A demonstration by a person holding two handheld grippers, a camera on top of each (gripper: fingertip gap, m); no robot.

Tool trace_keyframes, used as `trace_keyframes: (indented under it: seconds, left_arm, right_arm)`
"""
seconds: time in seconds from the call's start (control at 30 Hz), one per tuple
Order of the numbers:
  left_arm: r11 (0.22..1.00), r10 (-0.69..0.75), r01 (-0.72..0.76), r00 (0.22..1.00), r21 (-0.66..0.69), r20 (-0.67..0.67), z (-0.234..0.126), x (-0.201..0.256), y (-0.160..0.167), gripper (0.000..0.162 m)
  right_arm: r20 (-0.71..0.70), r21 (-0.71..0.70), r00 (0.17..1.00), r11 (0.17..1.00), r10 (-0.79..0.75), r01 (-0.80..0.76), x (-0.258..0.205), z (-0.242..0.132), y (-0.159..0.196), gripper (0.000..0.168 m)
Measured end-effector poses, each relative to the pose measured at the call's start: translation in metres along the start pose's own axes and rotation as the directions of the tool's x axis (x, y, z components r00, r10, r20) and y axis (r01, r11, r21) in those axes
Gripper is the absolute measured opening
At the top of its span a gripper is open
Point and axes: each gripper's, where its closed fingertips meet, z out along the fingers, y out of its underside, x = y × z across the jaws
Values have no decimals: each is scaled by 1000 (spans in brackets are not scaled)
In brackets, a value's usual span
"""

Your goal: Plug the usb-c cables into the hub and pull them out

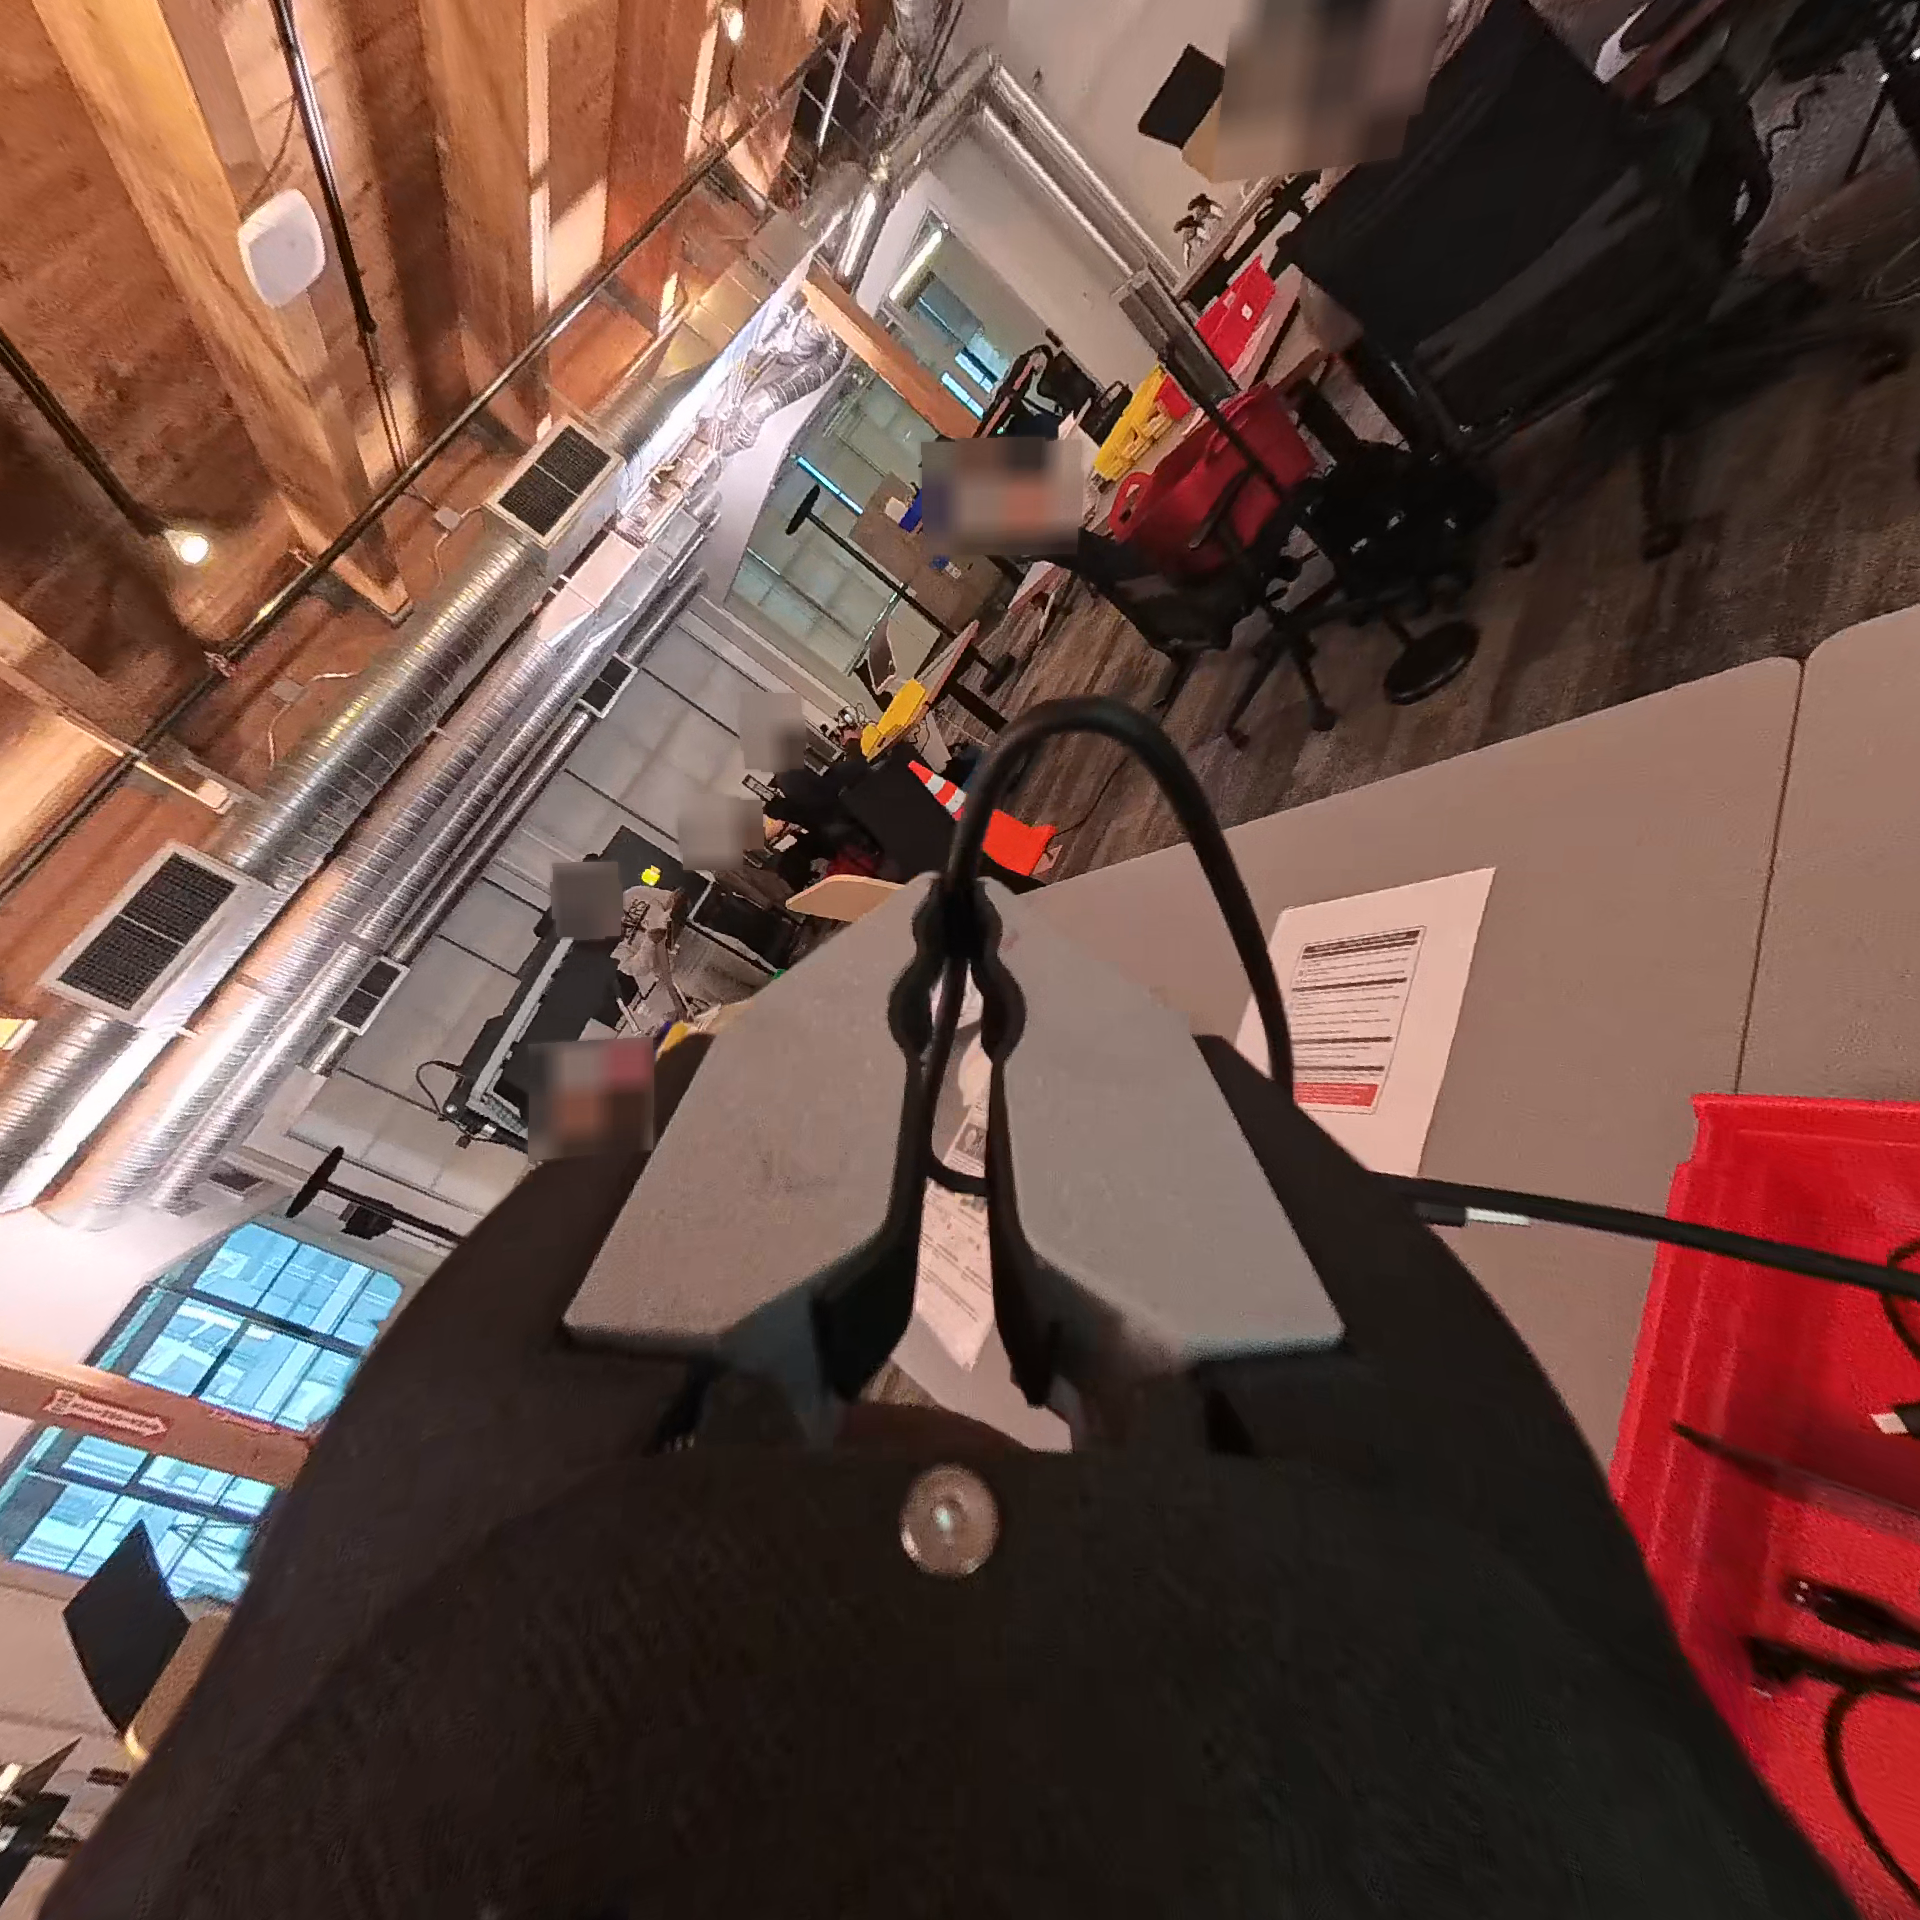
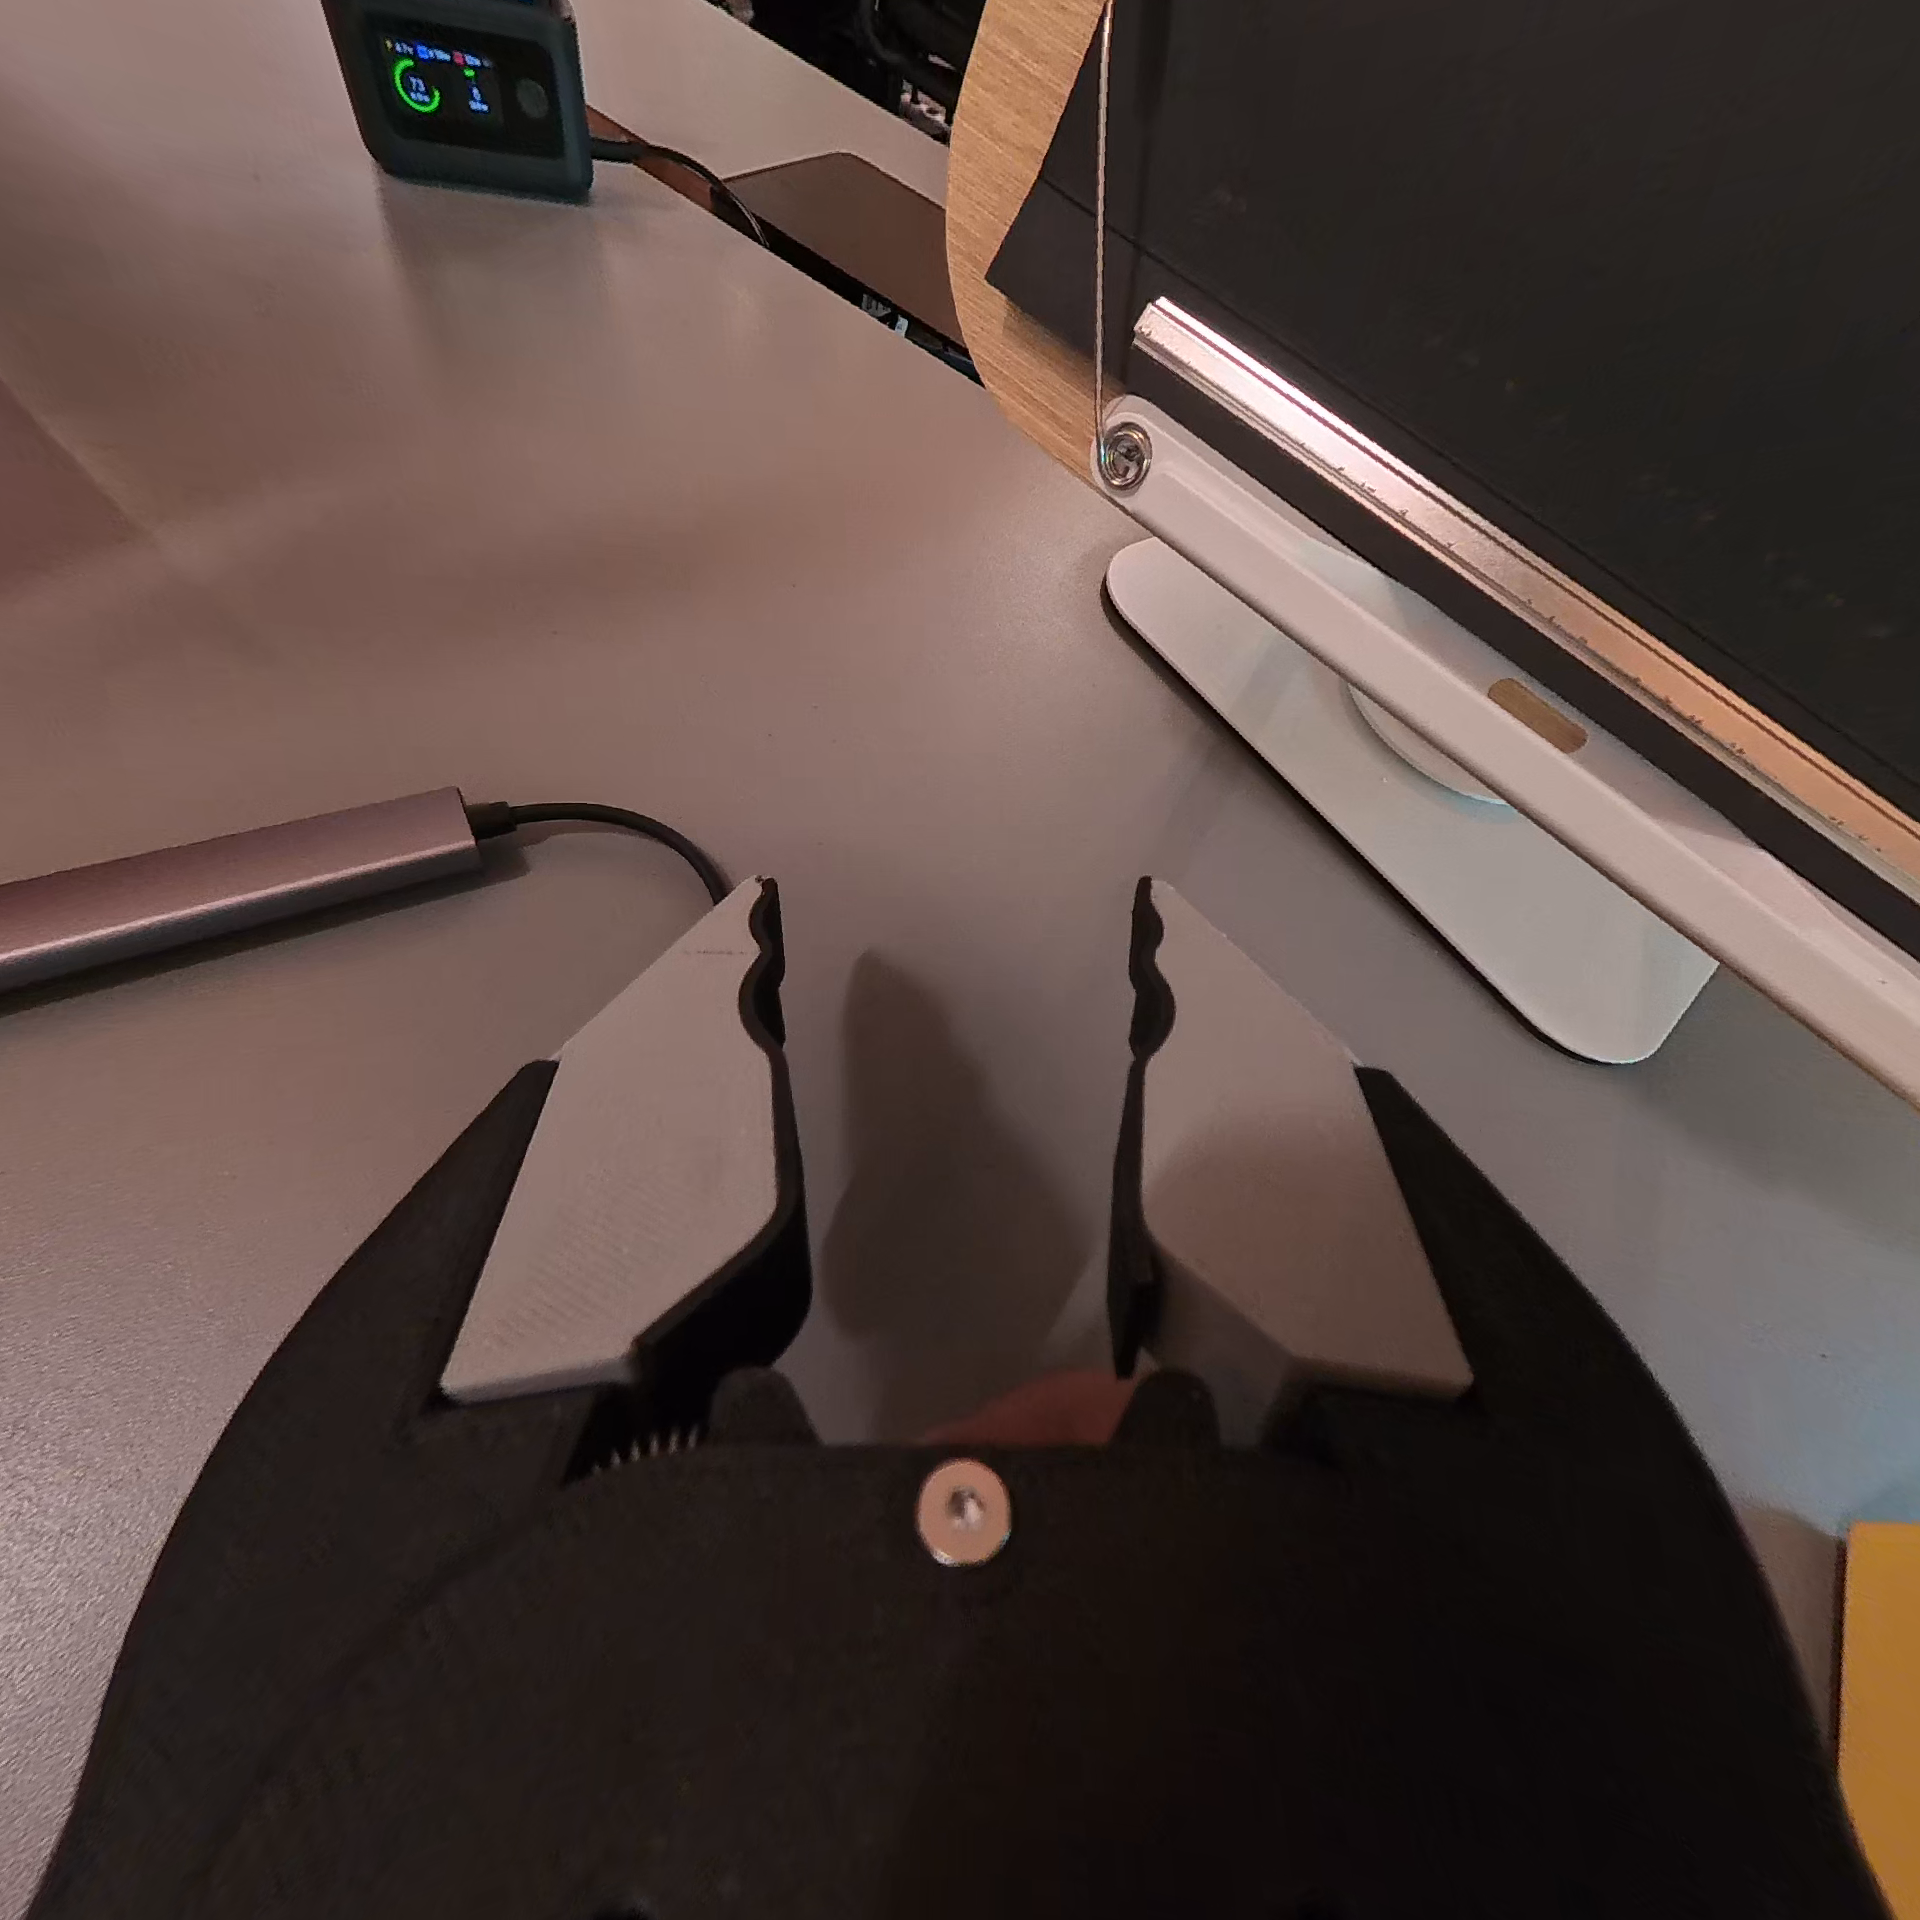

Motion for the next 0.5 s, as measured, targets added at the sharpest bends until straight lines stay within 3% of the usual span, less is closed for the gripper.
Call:
trace_keyframes:
  seconds: [0.1,0.17,0.3,0.4,0.5]
  left_arm:
    - [1000,-15,13,997,-18,-75,-4,17,3,0]
    - [992,-23,-10,968,-128,-250,-5,50,25,1]
    - [922,127,-268,889,-278,-439,-5,115,95,0]
    - [793,134,-478,742,-378,-657,-22,186,173,1]
    - [718,219,-591,694,-368,-686,-17,229,223,1]
  right_arm:
    - [3,-4,1000,1000,4,-4,0,0,1,65]
    - [4,-3,1000,1000,8,-8,1,0,1,65]
    - [7,-13,1000,1000,5,-5,0,2,2,66]
    - [2,-7,1000,1000,-2,2,0,1,1,65]
    - [2,-8,1000,1000,0,0,0,0,1,65]
